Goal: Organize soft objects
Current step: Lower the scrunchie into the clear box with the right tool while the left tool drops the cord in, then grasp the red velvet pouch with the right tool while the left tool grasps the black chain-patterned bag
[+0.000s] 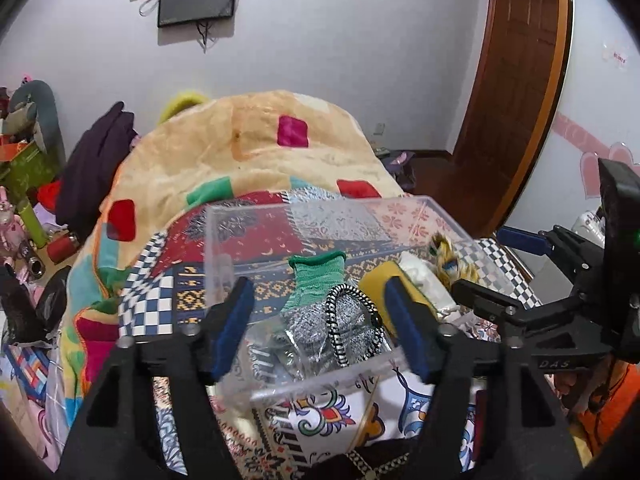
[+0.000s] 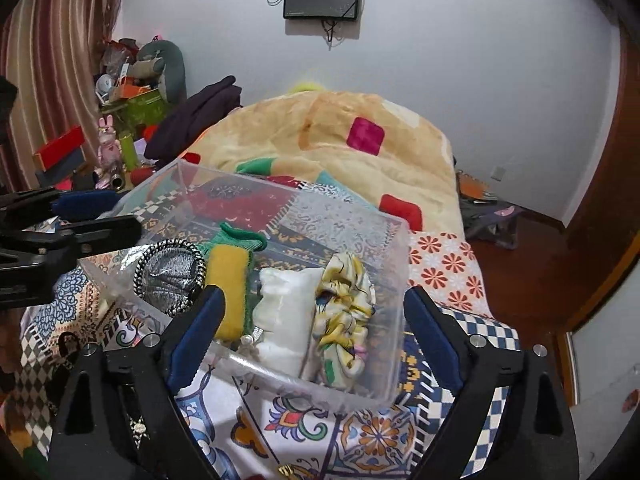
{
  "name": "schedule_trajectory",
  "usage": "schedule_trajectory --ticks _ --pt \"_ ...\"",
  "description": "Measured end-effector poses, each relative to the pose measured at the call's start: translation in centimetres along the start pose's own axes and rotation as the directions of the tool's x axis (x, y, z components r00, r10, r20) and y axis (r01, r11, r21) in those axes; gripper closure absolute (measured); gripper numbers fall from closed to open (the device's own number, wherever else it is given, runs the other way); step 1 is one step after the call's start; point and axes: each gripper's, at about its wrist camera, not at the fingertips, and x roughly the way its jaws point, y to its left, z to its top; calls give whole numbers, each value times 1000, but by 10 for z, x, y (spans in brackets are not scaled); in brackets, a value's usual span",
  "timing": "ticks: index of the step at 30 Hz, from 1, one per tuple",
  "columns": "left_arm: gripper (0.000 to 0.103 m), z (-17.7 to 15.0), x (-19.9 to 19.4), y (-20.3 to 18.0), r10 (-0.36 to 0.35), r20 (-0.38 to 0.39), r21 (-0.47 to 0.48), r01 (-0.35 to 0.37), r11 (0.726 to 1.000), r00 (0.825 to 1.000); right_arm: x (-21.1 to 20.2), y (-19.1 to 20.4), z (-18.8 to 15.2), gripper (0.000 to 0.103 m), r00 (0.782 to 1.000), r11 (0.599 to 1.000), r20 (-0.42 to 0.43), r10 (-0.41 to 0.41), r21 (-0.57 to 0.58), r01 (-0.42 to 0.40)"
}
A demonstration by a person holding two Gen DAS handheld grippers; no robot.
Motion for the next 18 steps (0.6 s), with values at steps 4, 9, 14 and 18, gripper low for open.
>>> schedule_trajectory --ticks 4,9,14,18 --pt "13 -3 -23 -2 17 37 3 -18 1000 999 -17 -2 -1 3 999 1000 33 -18 14 18" --pt "5 -16 -44 -8 19 47 22 -20 1000 999 -39 -6 -7 0 998 998 56 16 55 -20" --pt "4 -39 -54 -14 11 11 32 -12 999 1000 -55 -2 -22 0 999 998 34 39 42 -41" --pt "4 -60 -52 -16 -4 -47 26 5 1000 999 -56 4 -41 0 999 999 -17 46 24 -46"
